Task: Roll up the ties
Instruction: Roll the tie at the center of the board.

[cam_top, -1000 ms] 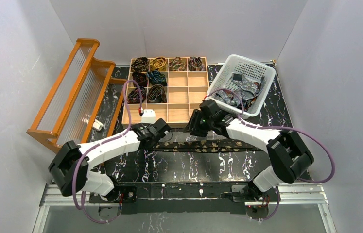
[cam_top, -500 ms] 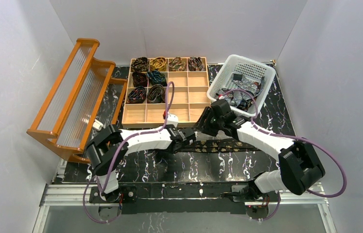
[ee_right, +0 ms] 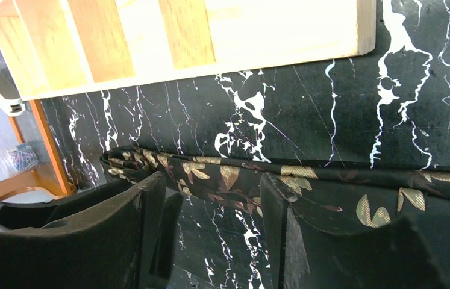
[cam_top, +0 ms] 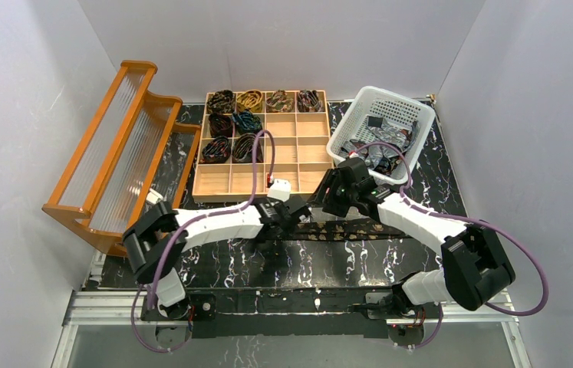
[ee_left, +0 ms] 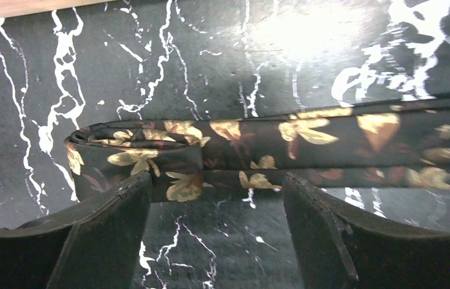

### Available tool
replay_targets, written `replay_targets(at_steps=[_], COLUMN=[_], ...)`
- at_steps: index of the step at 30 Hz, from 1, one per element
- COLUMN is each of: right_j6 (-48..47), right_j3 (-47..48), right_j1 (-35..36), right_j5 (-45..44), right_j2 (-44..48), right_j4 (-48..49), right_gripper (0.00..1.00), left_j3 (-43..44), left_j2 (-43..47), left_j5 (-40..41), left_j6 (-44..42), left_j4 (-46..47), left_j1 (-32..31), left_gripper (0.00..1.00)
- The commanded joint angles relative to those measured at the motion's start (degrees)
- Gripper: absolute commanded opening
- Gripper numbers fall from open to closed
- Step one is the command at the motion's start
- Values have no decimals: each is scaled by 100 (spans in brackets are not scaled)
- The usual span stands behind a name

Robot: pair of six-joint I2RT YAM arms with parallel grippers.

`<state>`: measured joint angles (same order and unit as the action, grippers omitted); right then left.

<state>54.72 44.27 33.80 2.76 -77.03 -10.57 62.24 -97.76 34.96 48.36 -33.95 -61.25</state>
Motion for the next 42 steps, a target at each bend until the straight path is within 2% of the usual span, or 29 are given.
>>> replay_targets(at_steps=[1, 6, 9, 12, 16, 17, 20, 25, 29, 42], right_j6=[-329, -1081, -1703, -2847, -4606, -5033, -5933, -6897, -7263, -7782], right_j3=[8, -85, -178, 57, 173, 116, 180, 705, 851, 1754], right_j1=[-74, -101, -33, 375, 1247, 1431, 1860, 2225, 2341, 2349], right_j5=[348, 1417, 2163, 2213, 1733, 1660, 1497, 1589, 1784, 2056], right_j2=[99, 62, -96, -320, -615, -686, -990, -1707, -2045, -3161], right_j4=[280, 1537, 2603, 2902, 3306, 3541, 3879, 3449, 3575, 2799], right_gripper=[68, 68, 69, 77, 87, 93, 98, 99, 99, 99], left_j3=[-233, -870, -1202, -1576, -2095, -2213, -2425, -2676, -2742, -2827], left_j2=[1041, 2226, 2672, 2894, 3351, 3472, 3674, 3807, 3918, 4424], left_j5=[-631, -1278, -1263, -1465, -2049, -2225, -2521, -2923, -2922, -2662], left_j6=[-239, -423, -306, -227, -223, -222, -278, -353, -333, -334], left_j4=[573, 805, 468, 282, 492, 593, 606, 538, 478, 51], left_j1=[285, 1084, 1533, 2000, 2694, 2830, 3296, 3916, 3960, 4049], left_gripper=[79, 88, 91, 96, 98, 98, 98, 98, 98, 98])
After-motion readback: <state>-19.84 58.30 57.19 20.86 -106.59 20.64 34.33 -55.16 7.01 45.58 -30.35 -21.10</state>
